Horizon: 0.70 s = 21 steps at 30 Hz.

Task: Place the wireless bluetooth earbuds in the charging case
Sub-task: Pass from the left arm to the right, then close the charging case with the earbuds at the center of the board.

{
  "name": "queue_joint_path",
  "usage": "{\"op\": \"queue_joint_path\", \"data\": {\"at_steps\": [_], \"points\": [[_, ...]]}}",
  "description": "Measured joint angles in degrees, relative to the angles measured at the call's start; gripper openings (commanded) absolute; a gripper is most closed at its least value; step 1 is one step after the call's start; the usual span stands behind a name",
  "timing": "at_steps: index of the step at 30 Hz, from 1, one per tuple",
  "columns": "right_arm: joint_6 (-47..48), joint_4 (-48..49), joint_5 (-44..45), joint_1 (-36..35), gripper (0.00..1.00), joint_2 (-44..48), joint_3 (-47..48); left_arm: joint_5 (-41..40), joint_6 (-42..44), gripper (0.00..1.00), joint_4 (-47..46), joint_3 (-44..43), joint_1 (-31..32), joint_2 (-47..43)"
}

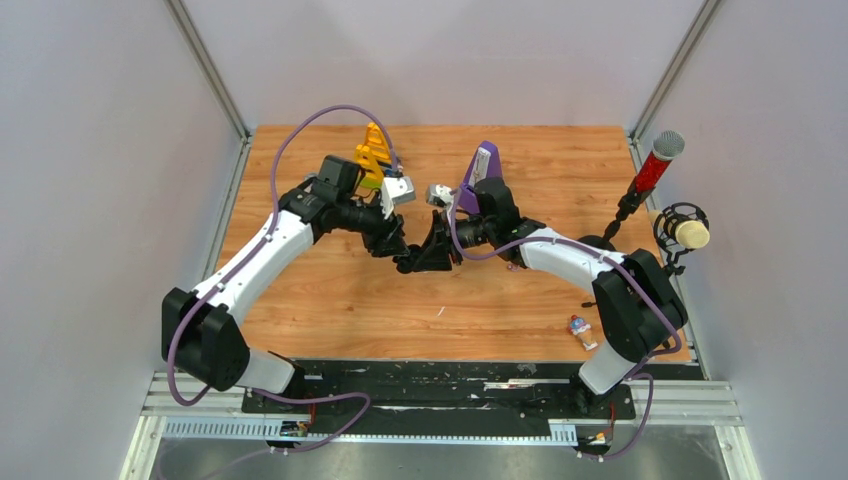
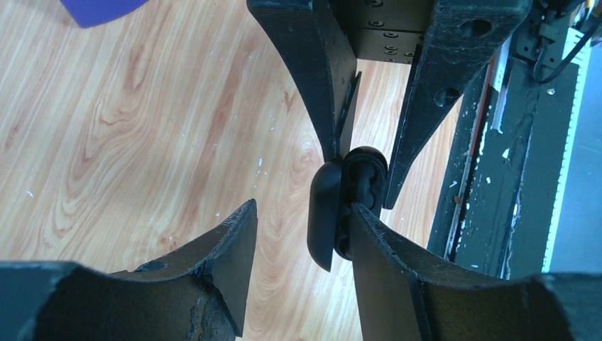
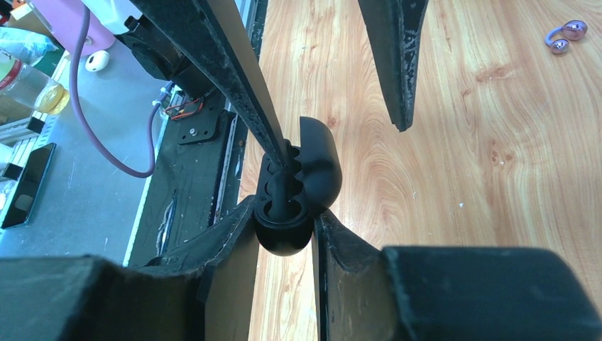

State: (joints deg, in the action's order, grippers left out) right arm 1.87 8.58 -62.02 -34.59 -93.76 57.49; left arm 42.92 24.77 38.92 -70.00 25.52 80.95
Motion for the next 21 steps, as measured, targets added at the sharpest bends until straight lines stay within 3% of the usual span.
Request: {"op": "queue_joint_path", "data": {"at_steps": [21], "points": [[0.22,0.0,0.24,0.15,0.07,0.55,0.02,11.15,-3.65,0.64,-1.9,1.38,-3.82,-0.5]]}}
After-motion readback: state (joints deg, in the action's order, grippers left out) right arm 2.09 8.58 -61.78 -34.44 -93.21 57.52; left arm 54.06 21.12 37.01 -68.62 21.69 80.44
